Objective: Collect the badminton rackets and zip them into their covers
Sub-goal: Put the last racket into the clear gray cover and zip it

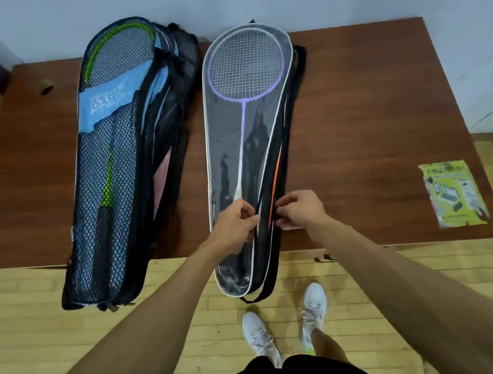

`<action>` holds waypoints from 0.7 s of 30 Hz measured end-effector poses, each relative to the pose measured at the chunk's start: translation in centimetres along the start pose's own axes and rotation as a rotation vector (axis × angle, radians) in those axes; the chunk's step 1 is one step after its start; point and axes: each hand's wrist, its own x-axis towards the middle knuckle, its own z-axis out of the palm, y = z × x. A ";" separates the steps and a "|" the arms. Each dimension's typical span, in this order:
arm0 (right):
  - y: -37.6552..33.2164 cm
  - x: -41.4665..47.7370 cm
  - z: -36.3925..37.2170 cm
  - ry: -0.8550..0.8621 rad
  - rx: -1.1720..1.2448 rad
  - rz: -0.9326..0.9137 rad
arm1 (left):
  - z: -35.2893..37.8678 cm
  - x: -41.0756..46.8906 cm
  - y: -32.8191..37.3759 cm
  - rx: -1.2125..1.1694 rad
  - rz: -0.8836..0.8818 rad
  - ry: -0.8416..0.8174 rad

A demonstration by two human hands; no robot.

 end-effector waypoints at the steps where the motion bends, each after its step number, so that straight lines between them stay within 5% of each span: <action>1: 0.0 0.2 -0.9 0.032 -0.038 -0.021 | 0.1 0.1 0.0 0.032 -0.003 -0.023; 11: -4.7 3.7 -8.4 0.203 -0.288 -0.241 | -1.6 6.9 5.0 0.280 0.151 -0.022; 21: -15.2 16.0 -13.4 0.170 -0.353 -0.409 | -1.7 20.3 12.7 0.598 0.242 0.020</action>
